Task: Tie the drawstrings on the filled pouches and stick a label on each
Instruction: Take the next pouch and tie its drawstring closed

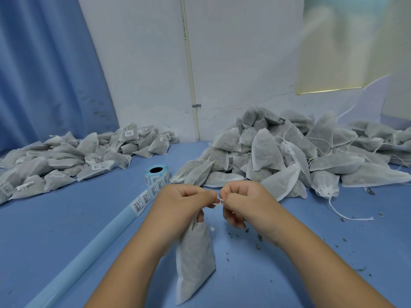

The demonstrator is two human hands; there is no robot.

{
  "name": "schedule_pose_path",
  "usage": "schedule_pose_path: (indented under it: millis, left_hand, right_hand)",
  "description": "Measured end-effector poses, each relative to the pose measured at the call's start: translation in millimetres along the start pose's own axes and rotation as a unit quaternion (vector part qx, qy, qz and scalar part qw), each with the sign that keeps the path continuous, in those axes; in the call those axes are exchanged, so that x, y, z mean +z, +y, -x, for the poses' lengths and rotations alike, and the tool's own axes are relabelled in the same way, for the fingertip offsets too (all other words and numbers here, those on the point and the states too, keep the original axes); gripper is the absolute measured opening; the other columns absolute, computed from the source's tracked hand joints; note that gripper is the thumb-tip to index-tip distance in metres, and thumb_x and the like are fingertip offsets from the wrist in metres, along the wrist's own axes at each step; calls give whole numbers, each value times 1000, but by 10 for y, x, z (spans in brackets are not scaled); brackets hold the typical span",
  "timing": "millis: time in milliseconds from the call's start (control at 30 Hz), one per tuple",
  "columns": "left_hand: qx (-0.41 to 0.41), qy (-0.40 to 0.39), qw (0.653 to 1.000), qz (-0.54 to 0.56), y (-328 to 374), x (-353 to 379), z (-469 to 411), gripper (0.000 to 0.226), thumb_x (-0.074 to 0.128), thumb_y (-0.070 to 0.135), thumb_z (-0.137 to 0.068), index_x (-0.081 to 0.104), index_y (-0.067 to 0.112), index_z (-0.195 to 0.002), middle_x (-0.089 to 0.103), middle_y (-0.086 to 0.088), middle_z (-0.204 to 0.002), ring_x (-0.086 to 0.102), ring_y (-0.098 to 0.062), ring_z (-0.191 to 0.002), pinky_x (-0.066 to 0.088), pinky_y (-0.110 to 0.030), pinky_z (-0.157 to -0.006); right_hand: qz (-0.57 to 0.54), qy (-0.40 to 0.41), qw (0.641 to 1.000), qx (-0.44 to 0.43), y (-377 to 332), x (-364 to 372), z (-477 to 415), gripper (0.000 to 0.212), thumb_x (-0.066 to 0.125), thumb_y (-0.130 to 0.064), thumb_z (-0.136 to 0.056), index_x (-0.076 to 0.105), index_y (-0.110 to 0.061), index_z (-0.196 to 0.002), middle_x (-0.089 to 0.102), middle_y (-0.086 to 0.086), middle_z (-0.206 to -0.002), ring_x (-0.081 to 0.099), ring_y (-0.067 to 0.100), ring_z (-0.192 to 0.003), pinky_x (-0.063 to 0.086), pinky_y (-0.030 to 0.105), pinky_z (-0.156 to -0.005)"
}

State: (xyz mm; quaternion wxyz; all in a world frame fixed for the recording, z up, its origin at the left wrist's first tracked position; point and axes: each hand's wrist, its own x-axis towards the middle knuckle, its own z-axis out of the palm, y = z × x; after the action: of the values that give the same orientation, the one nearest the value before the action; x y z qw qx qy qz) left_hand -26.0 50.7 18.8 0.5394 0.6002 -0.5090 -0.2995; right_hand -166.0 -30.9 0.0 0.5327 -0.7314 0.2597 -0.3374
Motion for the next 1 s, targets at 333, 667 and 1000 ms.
schedule_pose_path:
  millis: [333, 667, 1000]
  left_hand:
    - [42, -22, 999, -10, -8, 22, -14, 28, 63, 21, -91, 72, 23, -65, 65, 10, -67, 49, -8, -48, 42, -14, -52]
    - [51, 33, 998, -31, -53, 32, -44, 29, 65, 25, -89, 70, 27, -61, 61, 8, -61, 51, -7, -48, 41, -16, -50]
    - [66, 52, 994, -71, -98, 29, -67, 19, 65, 30, -88, 69, 27, -69, 51, 8, -46, 46, -5, -45, 37, -13, -46]
  right_hand:
    - [-73, 5, 997, -24, -27, -22, 1, 4, 59, -21, -69, 58, -17, -70, 64, 5, -68, 57, 20, -54, 39, 25, -44]
    - [-56, 40, 997, -44, -36, -35, 2, 9, 74, -14, -81, 66, -12, -76, 63, 5, -62, 55, 24, -59, 44, 28, -51]
    - [63, 116, 987, -86, -81, 92, 11, 15, 66, -6, -84, 73, -20, -82, 59, -8, -60, 56, 11, -56, 48, 27, -53]
